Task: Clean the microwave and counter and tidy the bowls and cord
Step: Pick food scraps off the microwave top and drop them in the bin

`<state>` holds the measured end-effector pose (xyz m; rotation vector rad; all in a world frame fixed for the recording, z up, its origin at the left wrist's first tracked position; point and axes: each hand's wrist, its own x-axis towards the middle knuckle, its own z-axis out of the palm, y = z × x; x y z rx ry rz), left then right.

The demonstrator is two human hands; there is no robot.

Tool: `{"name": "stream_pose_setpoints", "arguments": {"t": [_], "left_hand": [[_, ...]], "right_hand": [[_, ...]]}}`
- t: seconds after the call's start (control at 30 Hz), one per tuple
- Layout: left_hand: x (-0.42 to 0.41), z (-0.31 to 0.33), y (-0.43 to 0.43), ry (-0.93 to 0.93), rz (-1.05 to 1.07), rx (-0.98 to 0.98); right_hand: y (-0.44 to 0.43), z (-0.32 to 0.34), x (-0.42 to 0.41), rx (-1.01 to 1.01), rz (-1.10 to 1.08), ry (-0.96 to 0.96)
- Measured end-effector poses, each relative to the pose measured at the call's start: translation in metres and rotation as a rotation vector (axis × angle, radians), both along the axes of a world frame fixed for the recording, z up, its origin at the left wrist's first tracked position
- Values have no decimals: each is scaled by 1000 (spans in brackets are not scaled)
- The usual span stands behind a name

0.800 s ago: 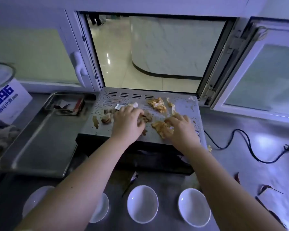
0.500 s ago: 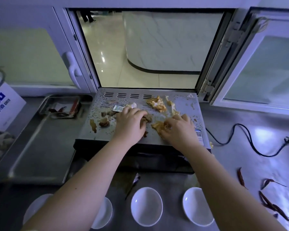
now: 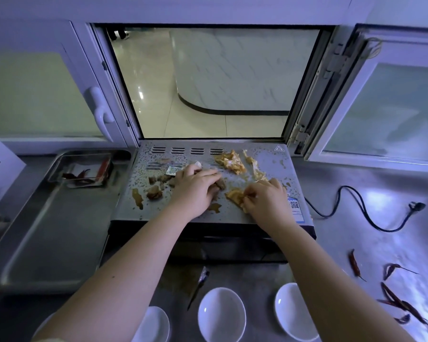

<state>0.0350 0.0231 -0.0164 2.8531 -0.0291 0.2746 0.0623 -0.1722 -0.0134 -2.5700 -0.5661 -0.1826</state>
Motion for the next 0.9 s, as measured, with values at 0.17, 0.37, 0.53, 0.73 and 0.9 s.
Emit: {"name": "stream_pose_setpoints", "arguments": {"t": [0.17,0.37,0.53,0.73,0.9], "left_hand": [[6,-3,1,-125,-19,-77],[14,-6,3,-220,-27,-78],[22,-8,4,-251,-32,-61],[23,2,17,-398,-14,-60],[17,6,38,-430,49,28]], "right_hand": [[0,1,9,111,-8,-22],[5,8,25,133,-21,-87],[12,10,41,88,-36,-87],[28,19,60,80,11,-100],[49,17,77,14,136,16]]}}
